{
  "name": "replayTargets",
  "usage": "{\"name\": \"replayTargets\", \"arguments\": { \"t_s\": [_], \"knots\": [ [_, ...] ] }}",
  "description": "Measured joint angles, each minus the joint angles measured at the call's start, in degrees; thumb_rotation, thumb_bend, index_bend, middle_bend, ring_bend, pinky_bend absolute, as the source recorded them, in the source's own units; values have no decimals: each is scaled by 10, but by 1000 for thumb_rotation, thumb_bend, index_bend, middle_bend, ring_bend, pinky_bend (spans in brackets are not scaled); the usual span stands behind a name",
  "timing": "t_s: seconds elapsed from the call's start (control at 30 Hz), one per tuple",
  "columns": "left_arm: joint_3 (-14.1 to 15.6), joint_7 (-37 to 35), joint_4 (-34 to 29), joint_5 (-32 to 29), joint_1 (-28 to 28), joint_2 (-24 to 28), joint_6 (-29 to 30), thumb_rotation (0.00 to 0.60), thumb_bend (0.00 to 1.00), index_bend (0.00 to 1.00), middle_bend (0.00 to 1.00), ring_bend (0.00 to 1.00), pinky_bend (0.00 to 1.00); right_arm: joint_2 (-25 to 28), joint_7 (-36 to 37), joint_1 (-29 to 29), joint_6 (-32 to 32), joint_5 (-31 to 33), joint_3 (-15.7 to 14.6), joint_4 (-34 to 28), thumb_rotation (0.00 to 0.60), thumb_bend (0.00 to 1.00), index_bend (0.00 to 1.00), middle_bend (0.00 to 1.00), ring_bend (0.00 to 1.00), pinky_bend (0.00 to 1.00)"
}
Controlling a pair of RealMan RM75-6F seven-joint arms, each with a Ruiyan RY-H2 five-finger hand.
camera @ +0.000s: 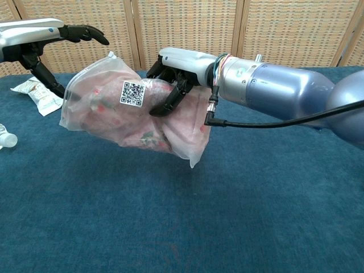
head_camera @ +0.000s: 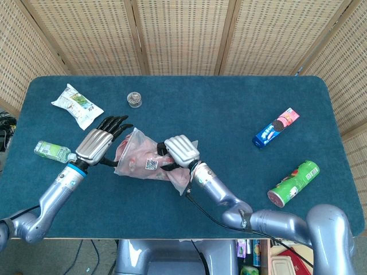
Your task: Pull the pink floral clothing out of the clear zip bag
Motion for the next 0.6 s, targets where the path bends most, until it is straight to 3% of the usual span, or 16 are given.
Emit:
{"name": "replayTargets", "arguments": {
  "t_s": [0.23,0.6],
  "knots": [
    [2,18,5,-19,-8,-15,12,600,58,216,0,0,0,-2,-3,4,1,16,2,5,600,791,606,681,573,478],
    [17,14,12,-27,0,-13,36,600,57,217,0,0,0,10,-3,-2,9,25,-3,1,600,791,606,682,573,479]
  ]
}}
